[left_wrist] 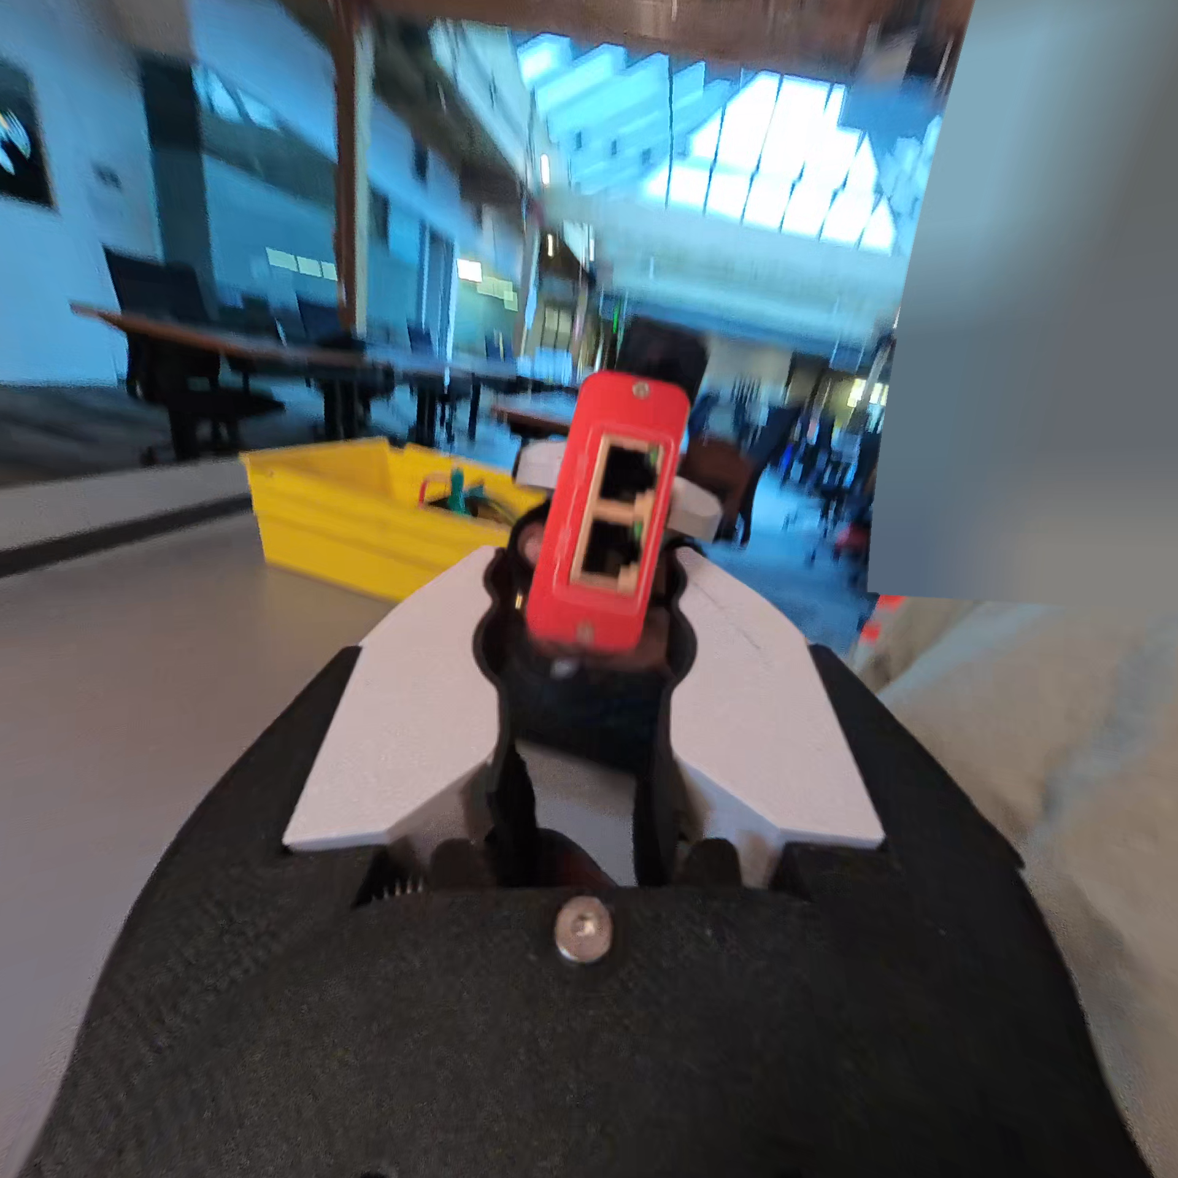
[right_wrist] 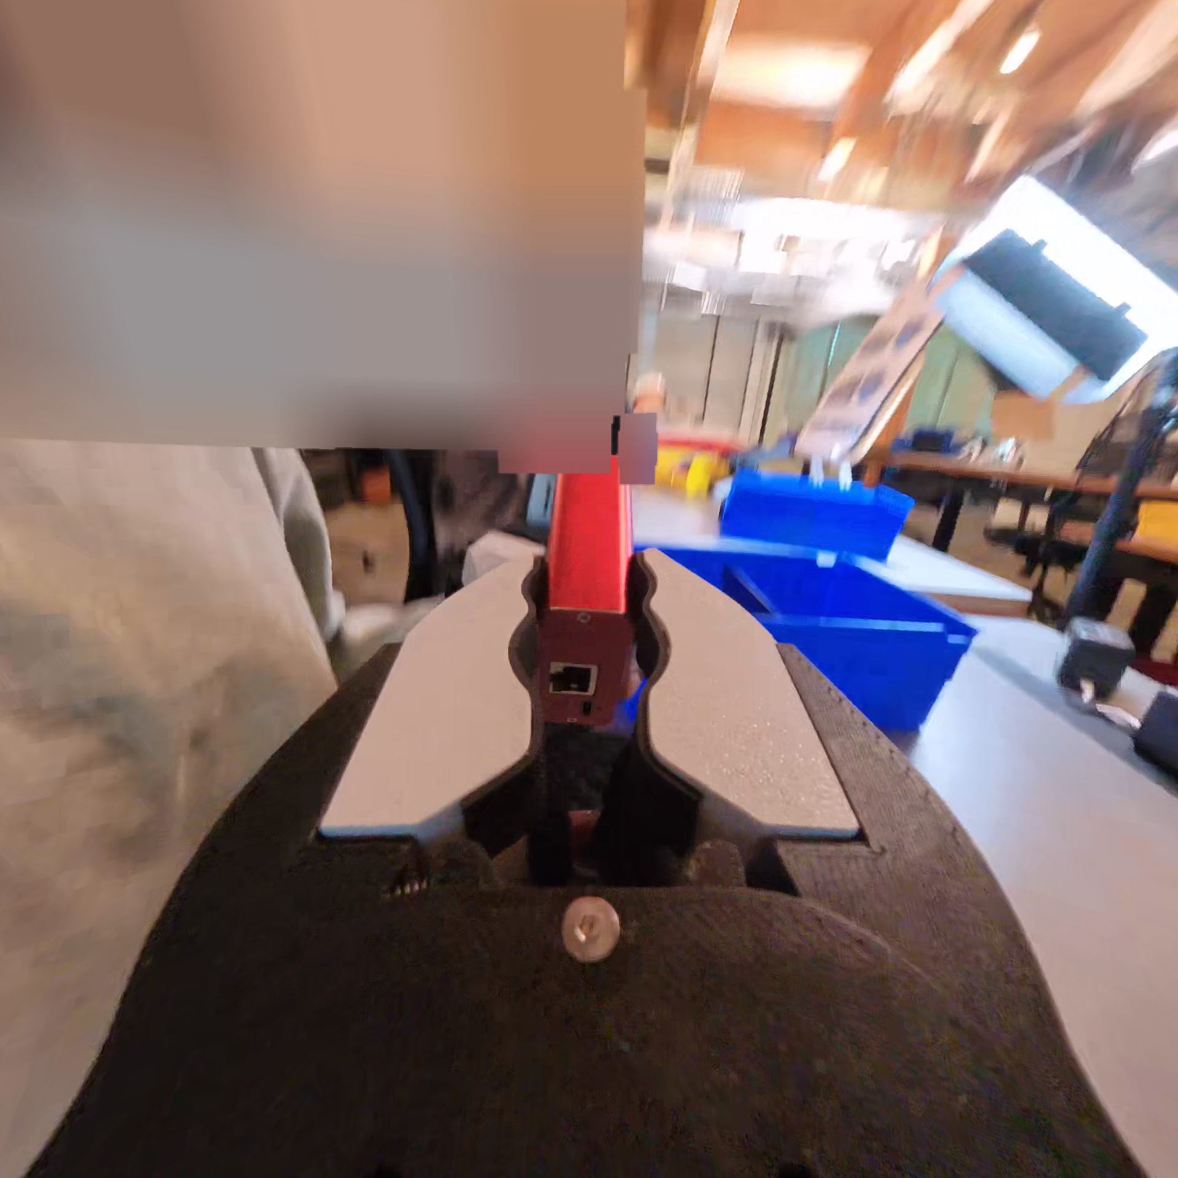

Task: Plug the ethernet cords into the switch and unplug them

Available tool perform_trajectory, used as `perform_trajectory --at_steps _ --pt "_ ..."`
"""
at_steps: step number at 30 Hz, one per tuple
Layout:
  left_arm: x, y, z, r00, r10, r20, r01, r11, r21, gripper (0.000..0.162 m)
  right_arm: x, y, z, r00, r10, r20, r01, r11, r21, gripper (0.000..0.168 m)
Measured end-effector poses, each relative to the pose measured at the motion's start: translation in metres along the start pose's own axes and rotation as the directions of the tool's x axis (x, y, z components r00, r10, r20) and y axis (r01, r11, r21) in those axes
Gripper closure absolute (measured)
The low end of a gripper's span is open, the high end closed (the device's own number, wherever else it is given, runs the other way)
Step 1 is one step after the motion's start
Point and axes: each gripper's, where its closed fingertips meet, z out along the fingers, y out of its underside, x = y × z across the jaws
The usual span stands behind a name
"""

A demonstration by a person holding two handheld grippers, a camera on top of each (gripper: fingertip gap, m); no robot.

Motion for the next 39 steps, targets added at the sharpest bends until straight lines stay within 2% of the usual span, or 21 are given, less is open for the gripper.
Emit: perform_trajectory --at_steps 2,5,7,9,11,12,13,14,16,19,21,22,24,29,31,33,34,37,39 --pt "0.000 -0.011 0.003 0.999 -0.049 -0.005 0.049 0.991 0.123 0.110 0.007 -0.015 -0.007 0.996 0.079 -0.034 -0.071 0.980 0.183 0.142" --pt "0.000 -0.015 0.008 0.999 -0.048 0.015 0.044 0.980 0.192 0.111 0.009 -0.022 -0.012 0.990 0.136 -0.042 -0.116 0.940 0.321 0.142" --pt "0.003 -0.017 0.008 1.000 -0.029 0.010 0.026 0.978 0.207 0.135 0.010 -0.020 -0.012 0.987 0.152 -0.060 -0.122 0.930 0.347 0.141" --pt "0.002 -0.012 0.006 0.999 0.025 0.022 -0.028 0.989 0.144 0.136 0.009 -0.015 -0.013 0.985 0.164 -0.058 -0.138 0.938 0.319 0.142" --pt "-0.002 -0.002 0.003 0.991 0.122 0.055 -0.122 0.992 0.006 0.136 0.009 -0.002 -0.014 0.987 0.145 -0.065 -0.129 0.971 0.203 0.140" --pt "-0.005 0.005 0.000 0.975 0.204 0.084 -0.198 0.977 -0.078 0.136 0.011 0.004 -0.018 0.989 0.120 -0.088 -0.108 0.985 0.131 0.135" --pt "-0.010 0.012 -0.003 0.947 0.302 0.109 -0.282 0.944 -0.172 0.136 0.015 0.007 -0.022 0.989 0.078 -0.126 -0.070 0.995 0.066 0.121" --pt "-0.015 0.019 -0.007 0.910 0.396 0.124 -0.353 0.896 -0.271 0.135 0.018 0.008 -0.026 0.987 0.020 -0.159 -0.020 1.000 0.001 0.113" --pt "-0.031 0.028 -0.013 0.812 0.554 0.185 -0.436 0.786 -0.438 0.136 0.018 0.010 -0.029 0.977 -0.085 -0.194 0.057 0.988 -0.143 0.109" --pt "-0.063 0.020 -0.024 0.533 0.776 0.336 -0.498 0.609 -0.617 0.136 0.036 0.023 -0.032 0.916 -0.143 -0.375 -0.017 0.920 -0.392 0.097" --pt "-0.073 0.014 -0.027 0.360 0.856 0.370 -0.507 0.513 -0.692 0.136 0.046 0.030 -0.030 0.850 -0.194 -0.491 -0.067 0.883 -0.465 0.091" --pt "-0.075 0.014 -0.026 0.306 0.878 0.367 -0.511 0.477 -0.715 0.136 0.047 0.032 -0.024 0.834 -0.212 -0.510 -0.068 0.877 -0.476 0.090" --pt "-0.077 0.017 -0.024 0.250 0.902 0.352 -0.501 0.431 -0.750 0.136 0.047 0.038 -0.013 0.823 -0.210 -0.528 -0.083 0.875 -0.477 0.087" --pt "-0.077 0.022 -0.023 0.173 0.943 0.285 -0.503 0.333 -0.798 0.136 0.052 0.054 -0.002 0.815 -0.174 -0.552 -0.155 0.853 -0.498 0.089" --pt "-0.076 0.023 -0.022 0.162 0.948 0.274 -0.513 0.318 -0.797 0.136 0.056 0.055 -0.007 0.804 -0.216 -0.555 -0.141 0.836 -0.530 0.099" --pt "-0.072 0.022 -0.018 0.184 0.937 0.296 -0.545 0.347 -0.763 0.136 0.055 0.051 -0.008 0.815 -0.228 -0.532 -0.111 0.840 -0.531 0.100" --pt "-0.069 0.023 -0.014 0.232 0.921 0.314 -0.559 0.391 -0.731 0.133 0.054 0.049 -0.009 0.821 -0.241 -0.518 -0.086 0.844 -0.530 0.100" --pt "-0.065 0.024 -0.009 0.447 0.807 0.386 -0.518 0.585 -0.623 0.100 0.062 0.033 -0.029 0.790 -0.318 -0.525 -0.032 0.832 -0.553 0.100" --pt "-0.063 0.019 -0.010 0.573 0.693 0.438 -0.474 0.716 -0.513 0.093 0.075 0.014 -0.058 0.745 -0.362 -0.560 -0.032 0.820 -0.572 0.100"
